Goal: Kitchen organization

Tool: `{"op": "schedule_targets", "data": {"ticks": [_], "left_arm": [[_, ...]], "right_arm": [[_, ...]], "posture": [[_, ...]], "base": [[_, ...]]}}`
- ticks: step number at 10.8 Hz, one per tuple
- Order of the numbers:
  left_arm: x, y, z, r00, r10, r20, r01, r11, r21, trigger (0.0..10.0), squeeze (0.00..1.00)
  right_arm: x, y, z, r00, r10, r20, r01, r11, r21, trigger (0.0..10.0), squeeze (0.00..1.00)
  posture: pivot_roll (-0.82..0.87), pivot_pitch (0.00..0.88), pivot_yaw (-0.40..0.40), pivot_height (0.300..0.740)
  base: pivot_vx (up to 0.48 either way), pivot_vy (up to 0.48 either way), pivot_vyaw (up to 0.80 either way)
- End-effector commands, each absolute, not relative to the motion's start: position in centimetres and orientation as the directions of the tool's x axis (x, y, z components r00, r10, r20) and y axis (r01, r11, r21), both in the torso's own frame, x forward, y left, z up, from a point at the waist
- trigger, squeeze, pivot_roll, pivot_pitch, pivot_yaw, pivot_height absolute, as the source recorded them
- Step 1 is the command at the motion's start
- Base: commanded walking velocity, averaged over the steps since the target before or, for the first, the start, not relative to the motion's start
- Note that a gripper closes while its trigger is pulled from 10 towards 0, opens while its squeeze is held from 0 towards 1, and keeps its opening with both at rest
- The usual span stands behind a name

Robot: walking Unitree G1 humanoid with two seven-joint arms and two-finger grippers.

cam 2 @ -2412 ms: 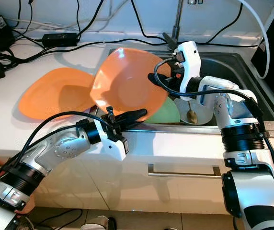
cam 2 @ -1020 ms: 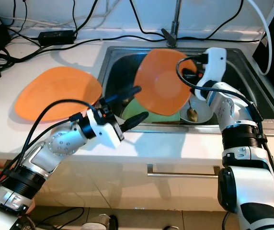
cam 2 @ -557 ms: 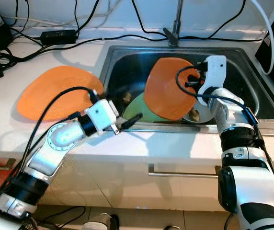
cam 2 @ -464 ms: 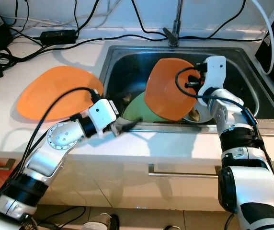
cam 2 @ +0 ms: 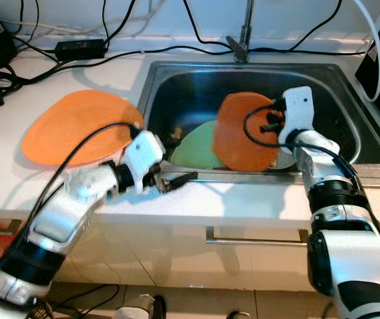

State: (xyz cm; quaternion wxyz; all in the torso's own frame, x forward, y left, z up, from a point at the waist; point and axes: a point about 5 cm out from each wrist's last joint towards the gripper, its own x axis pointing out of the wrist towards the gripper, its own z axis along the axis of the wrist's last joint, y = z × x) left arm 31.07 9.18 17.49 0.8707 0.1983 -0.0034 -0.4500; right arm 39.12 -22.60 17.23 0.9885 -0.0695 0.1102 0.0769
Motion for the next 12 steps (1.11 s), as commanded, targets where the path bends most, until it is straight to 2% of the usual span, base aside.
{"op": "schedule_targets", "data": {"ticks": [1,2,5,9,12], "left_arm": [[31.4,9.4,18.3,0.618,-0.766,-0.175,0.761,0.529,0.375,10.0,1.0],[31.5,9.6,18.3,0.629,-0.757,-0.178,0.754,0.539,0.375,10.0,1.0],[32.8,9.8,19.0,0.709,-0.692,-0.139,0.689,0.637,0.345,10.0,1.0],[33.1,10.1,19.7,0.732,-0.669,-0.129,0.661,0.65,0.375,10.0,1.0],[33.7,12.3,21.0,0.782,-0.605,-0.15,0.601,0.67,0.435,10.0,1.0]], "right_arm": [[39.6,-22.9,18.7,0.974,0.126,-0.186,-0.157,0.974,-0.165,10.0,0.69],[39.5,-22.9,18.6,0.974,0.128,-0.186,-0.16,0.973,-0.165,10.0,1.0],[39.8,-23.2,19.2,0.979,0.125,-0.159,-0.149,0.976,-0.156,10.0,1.0],[40.0,-22.8,20.1,0.982,0.154,-0.105,-0.167,0.978,-0.126,10.0,1.0],[40.1,-21.7,20.8,0.976,0.21,-0.064,-0.215,0.972,-0.097,10.0,1.0]], "posture": [[0.23,0.092,0.032,0.74],[0.23,0.092,0.032,0.74],[0.23,0.083,0.029,0.74],[0.23,0.076,0.028,0.74],[0.24,0.075,0.035,0.74]], "base": [[0.0,0.0,0.0],[0.0,0.0,0.0],[0.0,0.0,0.0],[0.0,0.0,0.0],[0.0,0.0,0.0]]}}
